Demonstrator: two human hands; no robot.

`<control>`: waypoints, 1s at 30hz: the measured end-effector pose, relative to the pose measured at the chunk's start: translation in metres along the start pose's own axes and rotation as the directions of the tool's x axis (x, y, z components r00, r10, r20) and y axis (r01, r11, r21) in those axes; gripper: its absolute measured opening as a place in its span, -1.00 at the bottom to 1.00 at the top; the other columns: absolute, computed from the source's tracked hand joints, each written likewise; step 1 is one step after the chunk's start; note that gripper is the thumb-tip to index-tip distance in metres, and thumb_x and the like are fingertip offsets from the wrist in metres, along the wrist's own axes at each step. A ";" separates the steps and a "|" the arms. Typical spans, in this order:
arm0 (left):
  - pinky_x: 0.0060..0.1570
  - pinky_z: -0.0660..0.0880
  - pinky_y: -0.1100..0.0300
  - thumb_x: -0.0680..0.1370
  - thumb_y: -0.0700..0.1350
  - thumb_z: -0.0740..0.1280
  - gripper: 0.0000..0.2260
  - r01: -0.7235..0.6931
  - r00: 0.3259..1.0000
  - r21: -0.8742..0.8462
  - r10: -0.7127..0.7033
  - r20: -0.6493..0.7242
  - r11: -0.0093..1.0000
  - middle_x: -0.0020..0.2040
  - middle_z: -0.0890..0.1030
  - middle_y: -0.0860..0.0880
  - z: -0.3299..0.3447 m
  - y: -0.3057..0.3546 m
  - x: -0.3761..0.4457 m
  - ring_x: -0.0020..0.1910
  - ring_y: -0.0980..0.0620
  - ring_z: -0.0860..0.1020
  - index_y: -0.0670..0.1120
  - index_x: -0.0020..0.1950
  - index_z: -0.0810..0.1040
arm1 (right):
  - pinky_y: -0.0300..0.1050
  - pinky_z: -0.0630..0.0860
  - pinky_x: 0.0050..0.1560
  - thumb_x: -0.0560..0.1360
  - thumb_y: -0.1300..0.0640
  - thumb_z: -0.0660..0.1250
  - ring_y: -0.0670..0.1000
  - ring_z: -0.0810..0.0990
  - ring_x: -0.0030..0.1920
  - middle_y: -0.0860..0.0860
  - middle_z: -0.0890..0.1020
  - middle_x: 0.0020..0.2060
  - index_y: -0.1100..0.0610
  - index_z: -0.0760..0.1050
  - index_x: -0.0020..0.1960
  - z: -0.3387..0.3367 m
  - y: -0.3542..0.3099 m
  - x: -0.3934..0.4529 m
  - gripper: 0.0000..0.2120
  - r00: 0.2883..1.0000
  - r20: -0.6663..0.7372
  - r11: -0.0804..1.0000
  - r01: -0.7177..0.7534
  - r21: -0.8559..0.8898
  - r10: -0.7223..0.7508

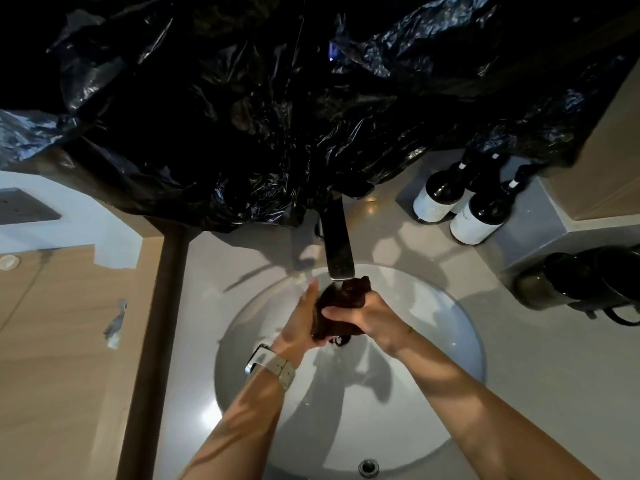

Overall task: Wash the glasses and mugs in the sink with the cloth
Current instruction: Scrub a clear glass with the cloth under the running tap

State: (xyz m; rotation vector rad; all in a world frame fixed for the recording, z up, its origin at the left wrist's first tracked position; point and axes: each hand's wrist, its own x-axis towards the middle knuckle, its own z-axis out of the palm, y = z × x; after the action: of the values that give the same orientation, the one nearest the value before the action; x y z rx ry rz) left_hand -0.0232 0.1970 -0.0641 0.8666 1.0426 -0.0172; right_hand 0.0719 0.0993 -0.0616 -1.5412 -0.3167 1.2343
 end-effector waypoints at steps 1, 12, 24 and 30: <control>-0.61 0.25 0.31 0.65 0.22 0.03 -0.48 -0.029 0.999 0.040 0.031 -0.043 0.999 -0.43 0.54 -0.05 0.003 0.000 0.005 -0.55 0.07 0.48 -0.14 -0.08 0.57 | -0.03 0.61 -0.06 0.36 0.21 0.55 0.14 0.69 -0.03 0.17 0.70 -0.06 0.23 0.59 0.10 0.001 0.000 0.000 -0.66 1.000 0.017 1.000 0.009 -0.003 -0.009; -0.23 0.52 0.29 0.65 0.19 0.05 -0.63 -0.366 0.918 0.289 0.394 -0.041 0.884 -0.10 0.63 -0.10 -0.015 -0.013 0.006 -0.15 -0.01 0.61 -0.04 -0.01 0.50 | 0.02 0.55 0.01 0.43 0.14 0.47 0.15 0.68 -0.09 0.22 0.70 -0.06 0.22 0.64 0.02 0.011 -0.007 0.011 -0.78 0.984 0.035 0.965 -0.180 0.190 0.177; -0.48 0.50 0.19 0.69 0.06 0.09 -0.77 -0.252 0.950 0.180 0.278 -0.143 0.951 -0.21 0.55 -0.09 -0.006 -0.024 0.001 -0.39 0.08 0.56 -0.01 0.12 0.47 | 0.03 0.62 -0.11 0.26 -0.11 0.56 0.14 0.70 -0.20 0.14 0.71 -0.22 0.15 0.63 -0.05 0.016 -0.006 0.014 -0.59 0.950 -0.144 0.960 -0.268 0.076 0.276; -0.52 0.38 0.31 0.68 0.09 0.10 -0.66 -0.012 0.983 -0.007 0.010 -0.182 1.000 -0.27 0.54 -0.06 -0.006 -0.012 0.006 -0.37 0.06 0.51 -0.13 0.04 0.50 | -0.21 0.55 -0.14 0.46 0.17 0.46 -0.08 0.62 -0.28 0.06 0.62 -0.33 0.20 0.60 -0.22 0.031 0.006 0.006 -0.88 0.956 -0.272 0.992 0.123 0.035 -0.109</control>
State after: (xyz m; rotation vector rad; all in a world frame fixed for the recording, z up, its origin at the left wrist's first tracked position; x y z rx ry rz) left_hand -0.0294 0.1949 -0.0776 0.8783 1.2079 0.0770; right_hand 0.0465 0.1192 -0.0663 -1.5994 -0.1922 0.9203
